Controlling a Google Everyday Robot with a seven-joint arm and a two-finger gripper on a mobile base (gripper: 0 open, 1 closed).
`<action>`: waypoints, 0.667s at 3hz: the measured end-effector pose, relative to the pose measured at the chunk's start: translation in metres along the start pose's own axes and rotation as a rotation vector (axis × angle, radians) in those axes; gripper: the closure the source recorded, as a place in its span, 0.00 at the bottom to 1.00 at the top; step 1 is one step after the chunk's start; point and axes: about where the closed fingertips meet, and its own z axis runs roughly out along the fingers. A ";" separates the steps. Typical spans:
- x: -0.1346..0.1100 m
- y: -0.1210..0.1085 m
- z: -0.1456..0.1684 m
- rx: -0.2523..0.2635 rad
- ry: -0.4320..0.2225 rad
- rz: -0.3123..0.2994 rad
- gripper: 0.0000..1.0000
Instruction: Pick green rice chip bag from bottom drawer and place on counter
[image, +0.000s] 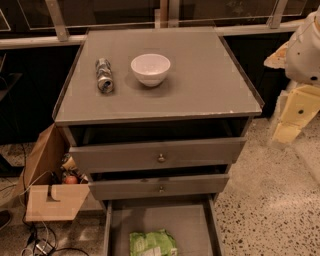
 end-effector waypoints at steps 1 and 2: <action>0.000 0.000 0.000 0.000 0.000 0.000 0.00; -0.009 0.019 0.014 -0.008 -0.014 -0.023 0.00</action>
Offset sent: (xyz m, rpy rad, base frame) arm -0.0205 0.0233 -0.0352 0.0164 0.0283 0.0462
